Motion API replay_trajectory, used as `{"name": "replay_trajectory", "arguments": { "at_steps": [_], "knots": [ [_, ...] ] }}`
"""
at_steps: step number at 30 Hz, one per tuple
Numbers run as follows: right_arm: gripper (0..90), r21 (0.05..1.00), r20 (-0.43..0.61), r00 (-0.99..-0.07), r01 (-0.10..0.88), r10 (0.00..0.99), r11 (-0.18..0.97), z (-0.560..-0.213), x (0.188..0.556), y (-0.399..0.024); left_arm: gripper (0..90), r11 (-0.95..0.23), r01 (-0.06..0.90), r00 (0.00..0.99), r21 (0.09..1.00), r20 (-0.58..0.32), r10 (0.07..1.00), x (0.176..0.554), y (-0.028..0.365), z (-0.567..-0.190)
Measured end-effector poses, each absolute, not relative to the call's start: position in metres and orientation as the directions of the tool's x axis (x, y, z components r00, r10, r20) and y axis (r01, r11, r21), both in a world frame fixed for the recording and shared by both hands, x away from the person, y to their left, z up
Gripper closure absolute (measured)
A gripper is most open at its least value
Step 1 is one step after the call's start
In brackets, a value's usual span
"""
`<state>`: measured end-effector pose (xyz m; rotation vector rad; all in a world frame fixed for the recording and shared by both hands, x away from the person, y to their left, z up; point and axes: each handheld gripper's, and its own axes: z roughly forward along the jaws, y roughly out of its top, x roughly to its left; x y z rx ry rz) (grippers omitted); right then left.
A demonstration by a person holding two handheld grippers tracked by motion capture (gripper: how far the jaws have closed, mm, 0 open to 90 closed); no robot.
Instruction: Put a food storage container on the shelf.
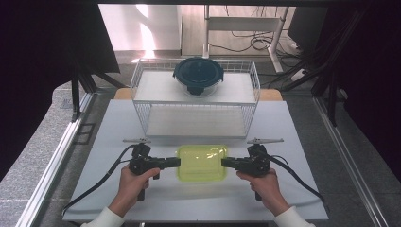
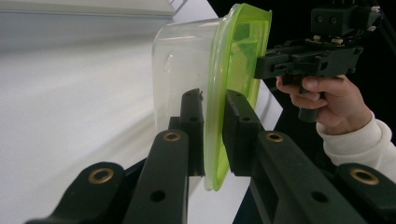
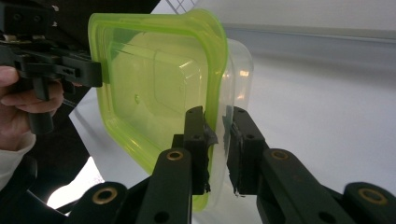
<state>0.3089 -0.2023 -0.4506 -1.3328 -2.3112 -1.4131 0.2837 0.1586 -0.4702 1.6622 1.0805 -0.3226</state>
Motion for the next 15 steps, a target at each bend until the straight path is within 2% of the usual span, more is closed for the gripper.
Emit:
{"name": "replay_trajectory", "arguments": {
  "at_steps": [15],
  "knots": [
    [78.1,0.712,0.471,-0.636,0.683,0.611,0.162,-0.425,0.314,-0.204,80.4,-0.015,0.743,0.588,0.67,-0.641,0.493,0.294,0.159,-0.442]
  ]
}}
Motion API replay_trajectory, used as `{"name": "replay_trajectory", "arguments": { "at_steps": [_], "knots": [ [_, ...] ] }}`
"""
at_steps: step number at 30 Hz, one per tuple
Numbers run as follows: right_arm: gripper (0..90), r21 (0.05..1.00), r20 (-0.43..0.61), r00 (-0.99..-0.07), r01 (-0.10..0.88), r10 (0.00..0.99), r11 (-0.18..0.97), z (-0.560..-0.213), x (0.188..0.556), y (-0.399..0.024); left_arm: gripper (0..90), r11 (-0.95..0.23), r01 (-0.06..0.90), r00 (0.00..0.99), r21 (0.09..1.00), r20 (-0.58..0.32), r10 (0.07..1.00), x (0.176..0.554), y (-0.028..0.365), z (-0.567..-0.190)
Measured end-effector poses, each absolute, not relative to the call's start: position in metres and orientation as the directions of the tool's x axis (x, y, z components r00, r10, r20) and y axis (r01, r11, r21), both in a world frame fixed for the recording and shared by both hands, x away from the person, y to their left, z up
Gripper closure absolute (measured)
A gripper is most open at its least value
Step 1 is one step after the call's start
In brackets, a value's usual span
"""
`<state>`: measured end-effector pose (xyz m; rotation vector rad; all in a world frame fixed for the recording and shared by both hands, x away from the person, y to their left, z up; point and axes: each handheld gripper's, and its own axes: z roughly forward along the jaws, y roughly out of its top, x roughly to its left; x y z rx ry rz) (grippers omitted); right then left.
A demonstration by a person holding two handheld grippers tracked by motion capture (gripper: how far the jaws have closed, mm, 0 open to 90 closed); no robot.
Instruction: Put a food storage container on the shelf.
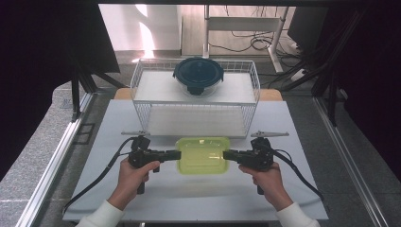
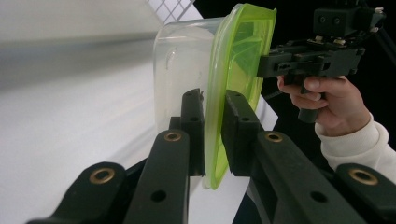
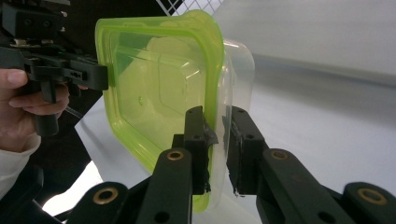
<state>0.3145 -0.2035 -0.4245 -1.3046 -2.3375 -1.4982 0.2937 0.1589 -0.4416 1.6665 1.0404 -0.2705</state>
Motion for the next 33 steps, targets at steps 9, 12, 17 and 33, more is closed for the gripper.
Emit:
{"name": "replay_trajectory", "arguments": {
  "at_steps": [9,12,17,33],
  "knots": [
    [78.3,0.753,0.443,-0.665,0.64,0.602,0.153,-0.395,0.321,-0.199,80.3,-0.007,0.698,0.628,0.716,-0.607,0.488,0.3,0.165,-0.41],
    [78.3,0.766,0.43,-0.675,0.624,0.6,0.153,-0.383,0.323,-0.198,80.2,-0.001,0.69,0.634,0.724,-0.604,0.482,0.302,0.166,-0.401],
    [78.5,0.794,0.403,-0.694,0.589,0.597,0.148,-0.359,0.324,-0.198,80.2,0.028,0.69,0.639,0.723,-0.627,0.446,0.305,0.168,-0.387],
    [78.3,0.83,0.355,-0.714,0.537,0.603,0.147,-0.304,0.337,-0.198,80.9,0.016,0.628,0.69,0.778,-0.565,0.453,0.325,0.169,-0.33]
  ]
}}
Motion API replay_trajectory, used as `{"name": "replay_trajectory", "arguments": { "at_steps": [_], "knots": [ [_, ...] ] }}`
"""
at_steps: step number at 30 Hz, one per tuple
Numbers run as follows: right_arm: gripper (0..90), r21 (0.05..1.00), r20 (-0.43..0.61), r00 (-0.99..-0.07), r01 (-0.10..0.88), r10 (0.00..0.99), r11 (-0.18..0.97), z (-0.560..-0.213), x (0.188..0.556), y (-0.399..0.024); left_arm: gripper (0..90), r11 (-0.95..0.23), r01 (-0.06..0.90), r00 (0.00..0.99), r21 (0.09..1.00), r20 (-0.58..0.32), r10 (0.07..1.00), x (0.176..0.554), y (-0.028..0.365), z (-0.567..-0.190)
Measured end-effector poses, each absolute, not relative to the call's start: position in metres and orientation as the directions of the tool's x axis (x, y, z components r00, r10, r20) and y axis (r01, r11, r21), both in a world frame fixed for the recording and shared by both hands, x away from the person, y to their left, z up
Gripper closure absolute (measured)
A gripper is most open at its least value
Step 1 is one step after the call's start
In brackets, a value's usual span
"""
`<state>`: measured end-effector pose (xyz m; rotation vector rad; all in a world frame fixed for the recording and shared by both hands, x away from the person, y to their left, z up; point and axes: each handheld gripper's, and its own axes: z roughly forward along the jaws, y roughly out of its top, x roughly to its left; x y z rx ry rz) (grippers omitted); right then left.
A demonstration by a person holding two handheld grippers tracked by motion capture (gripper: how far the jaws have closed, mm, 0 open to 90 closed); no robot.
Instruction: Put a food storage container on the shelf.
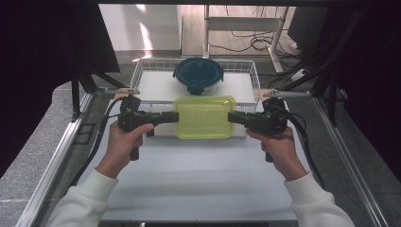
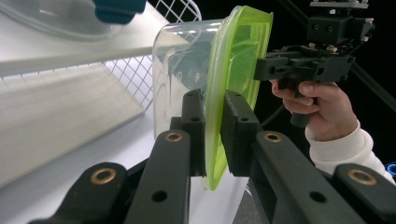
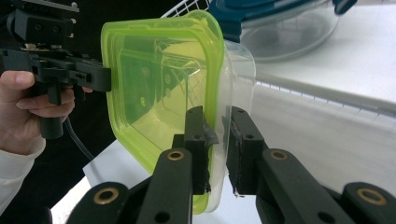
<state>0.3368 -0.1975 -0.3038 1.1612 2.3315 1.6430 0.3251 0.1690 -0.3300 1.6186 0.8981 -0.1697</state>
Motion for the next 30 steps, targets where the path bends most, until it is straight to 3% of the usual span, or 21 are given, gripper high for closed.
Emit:
{"name": "replay_trajectory", "arguments": {
  "at_steps": [19,30],
  "knots": [
    [78.1,0.841,0.376,-0.716,0.53,0.588,0.107,-0.245,0.382,-0.19,81.7,0.026,0.622,0.695,0.783,-0.567,0.442,0.379,0.181,-0.272],
    [78.5,0.84,0.385,-0.715,0.534,0.584,0.1,-0.228,0.41,-0.181,81.9,0.04,0.639,0.677,0.768,-0.587,0.444,0.407,0.19,-0.257]
  ]
}}
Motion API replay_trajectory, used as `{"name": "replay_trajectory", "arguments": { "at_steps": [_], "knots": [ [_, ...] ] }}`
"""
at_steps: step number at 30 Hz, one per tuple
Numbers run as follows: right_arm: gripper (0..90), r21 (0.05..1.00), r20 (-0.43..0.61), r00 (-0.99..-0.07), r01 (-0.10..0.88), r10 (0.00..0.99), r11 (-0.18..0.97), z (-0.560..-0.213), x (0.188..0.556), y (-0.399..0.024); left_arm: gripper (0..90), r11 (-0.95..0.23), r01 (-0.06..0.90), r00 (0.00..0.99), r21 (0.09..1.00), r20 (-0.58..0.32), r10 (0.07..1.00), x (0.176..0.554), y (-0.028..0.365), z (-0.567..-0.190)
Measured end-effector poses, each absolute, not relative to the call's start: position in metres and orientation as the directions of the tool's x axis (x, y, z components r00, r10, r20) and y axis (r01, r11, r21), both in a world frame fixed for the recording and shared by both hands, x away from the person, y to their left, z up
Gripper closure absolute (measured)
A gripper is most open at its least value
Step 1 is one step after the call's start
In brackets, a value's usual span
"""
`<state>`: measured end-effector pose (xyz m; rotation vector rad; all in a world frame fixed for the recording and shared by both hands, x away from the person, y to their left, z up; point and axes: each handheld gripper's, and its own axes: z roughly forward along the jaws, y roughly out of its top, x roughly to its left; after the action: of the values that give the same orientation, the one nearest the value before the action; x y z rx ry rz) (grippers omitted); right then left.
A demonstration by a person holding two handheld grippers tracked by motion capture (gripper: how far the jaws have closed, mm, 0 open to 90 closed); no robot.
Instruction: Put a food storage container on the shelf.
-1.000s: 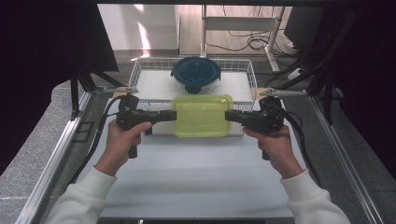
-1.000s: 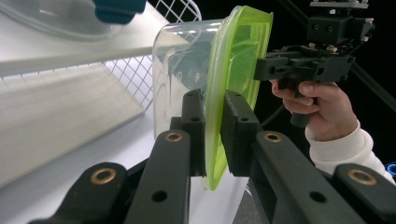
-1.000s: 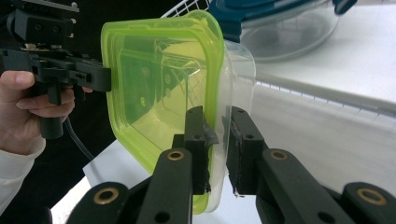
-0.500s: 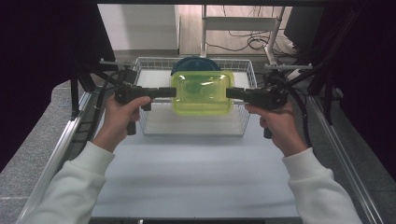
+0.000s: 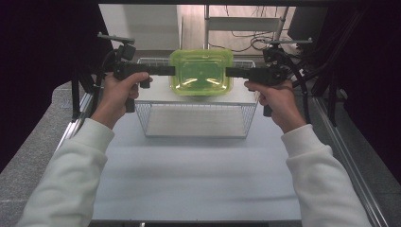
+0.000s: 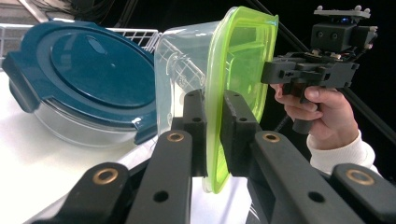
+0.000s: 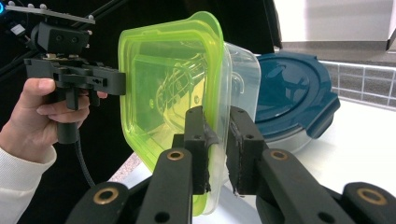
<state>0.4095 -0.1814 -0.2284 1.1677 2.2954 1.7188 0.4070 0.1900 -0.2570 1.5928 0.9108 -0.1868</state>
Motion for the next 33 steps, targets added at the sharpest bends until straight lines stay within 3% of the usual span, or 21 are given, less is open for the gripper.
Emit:
{"name": "replay_trajectory", "arguments": {
  "at_steps": [12,33],
  "knots": [
    [79.0,0.822,0.42,-0.696,0.564,0.582,0.081,-0.223,0.437,-0.178,82.0,0.068,0.677,0.64,0.733,-0.631,0.439,0.44,0.194,-0.256],
    [78.5,0.708,0.536,-0.57,0.706,0.623,0.037,-0.241,0.495,-0.168,81.6,0.13,0.759,0.517,0.638,-0.712,0.474,0.484,0.197,-0.272]
  ]
}}
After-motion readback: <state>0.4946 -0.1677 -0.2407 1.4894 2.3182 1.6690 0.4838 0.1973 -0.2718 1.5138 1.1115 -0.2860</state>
